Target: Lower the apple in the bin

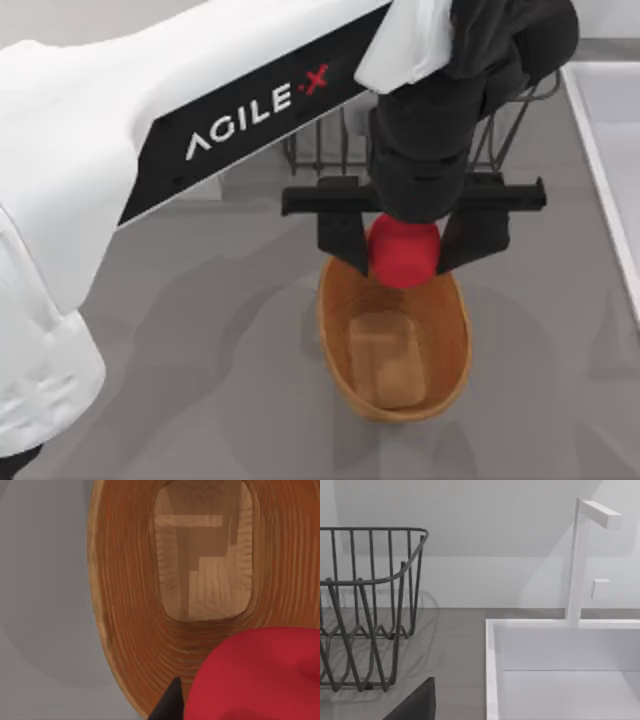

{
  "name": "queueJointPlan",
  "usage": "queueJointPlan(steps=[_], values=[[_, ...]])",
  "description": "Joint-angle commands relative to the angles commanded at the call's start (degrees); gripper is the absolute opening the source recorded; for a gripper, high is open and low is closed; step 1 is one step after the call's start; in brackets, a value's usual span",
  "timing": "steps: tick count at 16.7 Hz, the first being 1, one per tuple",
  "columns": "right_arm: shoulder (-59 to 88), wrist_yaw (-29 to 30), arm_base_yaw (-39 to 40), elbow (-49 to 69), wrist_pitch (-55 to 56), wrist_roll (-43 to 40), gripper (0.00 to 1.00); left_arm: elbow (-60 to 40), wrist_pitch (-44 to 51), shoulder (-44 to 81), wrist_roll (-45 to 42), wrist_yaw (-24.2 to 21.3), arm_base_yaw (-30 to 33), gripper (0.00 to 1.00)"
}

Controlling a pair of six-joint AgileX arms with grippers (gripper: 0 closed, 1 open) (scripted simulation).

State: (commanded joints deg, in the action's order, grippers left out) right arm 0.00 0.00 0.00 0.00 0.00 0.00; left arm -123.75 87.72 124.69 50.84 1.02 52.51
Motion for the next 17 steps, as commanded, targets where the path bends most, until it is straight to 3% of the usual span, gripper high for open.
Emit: queueJointPlan(steps=[7,17], values=[[0.0,0.0,0.0,0.0,0.0,0.0,1.0,1.41,-1.35,-0.24,-0.22,-0.3,-0.19,0.0],[0.0,0.0,0.0,0.0,0.0,0.0,1.0,14.69,-15.38,-1.79,-0.68,0.67,-0.23,0.0]])
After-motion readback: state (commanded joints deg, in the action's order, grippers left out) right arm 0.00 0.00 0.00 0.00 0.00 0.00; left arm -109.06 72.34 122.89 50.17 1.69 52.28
